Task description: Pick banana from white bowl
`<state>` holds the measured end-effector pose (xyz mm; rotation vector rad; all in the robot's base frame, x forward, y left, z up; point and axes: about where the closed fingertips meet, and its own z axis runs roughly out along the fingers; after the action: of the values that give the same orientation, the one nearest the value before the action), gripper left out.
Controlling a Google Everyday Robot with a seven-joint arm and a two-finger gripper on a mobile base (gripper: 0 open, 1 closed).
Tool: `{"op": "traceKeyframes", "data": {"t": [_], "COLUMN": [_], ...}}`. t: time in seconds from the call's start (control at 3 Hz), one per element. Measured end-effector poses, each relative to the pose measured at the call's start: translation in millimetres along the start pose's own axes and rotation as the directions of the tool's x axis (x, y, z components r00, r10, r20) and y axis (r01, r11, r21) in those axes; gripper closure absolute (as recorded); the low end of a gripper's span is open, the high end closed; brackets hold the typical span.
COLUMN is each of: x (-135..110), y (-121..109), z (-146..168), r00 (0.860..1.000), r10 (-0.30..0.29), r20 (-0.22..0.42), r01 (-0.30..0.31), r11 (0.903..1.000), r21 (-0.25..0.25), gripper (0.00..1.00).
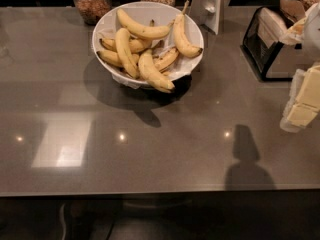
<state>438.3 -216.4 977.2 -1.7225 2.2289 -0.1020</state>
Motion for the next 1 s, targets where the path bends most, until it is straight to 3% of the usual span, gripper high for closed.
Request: {"op": "traceKeyframes", "data": {"t": [0.33,0.67,1.0], "x": [-1,-25,-74], "y": [0,-4,-11], "z": [0,13,31], "r00": [1.000,0.994,0.966], "r10": [0.000,0.004,0.009], "r20": [0.003,0.105,0.260], "r01": [0.000,-0.005,-0.010], "r11": [1.0000,1.0000,0.9999], "r21": [0.000,0.008,0.002], "gripper": [0.00,0.00,0.00]}}
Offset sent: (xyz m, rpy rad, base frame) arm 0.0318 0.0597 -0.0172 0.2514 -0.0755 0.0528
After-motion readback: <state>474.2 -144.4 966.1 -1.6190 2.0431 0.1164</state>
